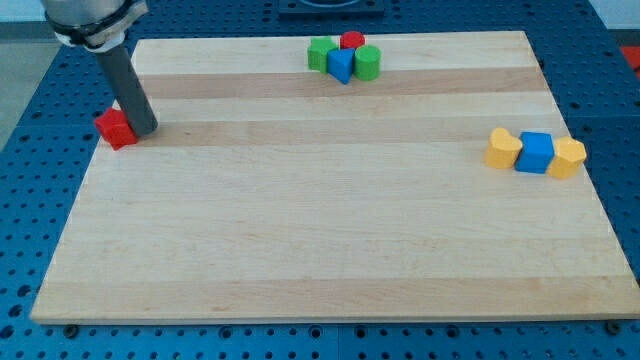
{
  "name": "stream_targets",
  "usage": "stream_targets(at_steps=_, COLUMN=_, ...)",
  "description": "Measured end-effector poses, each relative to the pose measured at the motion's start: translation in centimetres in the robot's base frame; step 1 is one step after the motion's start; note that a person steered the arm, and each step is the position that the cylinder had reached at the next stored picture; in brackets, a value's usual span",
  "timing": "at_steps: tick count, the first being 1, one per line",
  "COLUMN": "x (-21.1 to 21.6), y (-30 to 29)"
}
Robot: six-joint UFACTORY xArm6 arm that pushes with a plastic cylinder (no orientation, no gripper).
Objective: Point your arm to the red circle
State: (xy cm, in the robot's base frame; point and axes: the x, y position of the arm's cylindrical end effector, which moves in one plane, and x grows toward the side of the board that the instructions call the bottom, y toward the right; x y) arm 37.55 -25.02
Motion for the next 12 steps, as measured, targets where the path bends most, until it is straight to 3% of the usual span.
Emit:
stream_targets(at_steps=1, x=0.1, y=-0.7)
stream_targets(at_steps=2, x=0.2, y=2.2)
stream_targets(at_steps=6, x=-0.5, y=23.9)
stream_targets(at_steps=9, x=-2.9, y=36.2)
stream_targets(at_steps=12, x=-11.4, y=38.7)
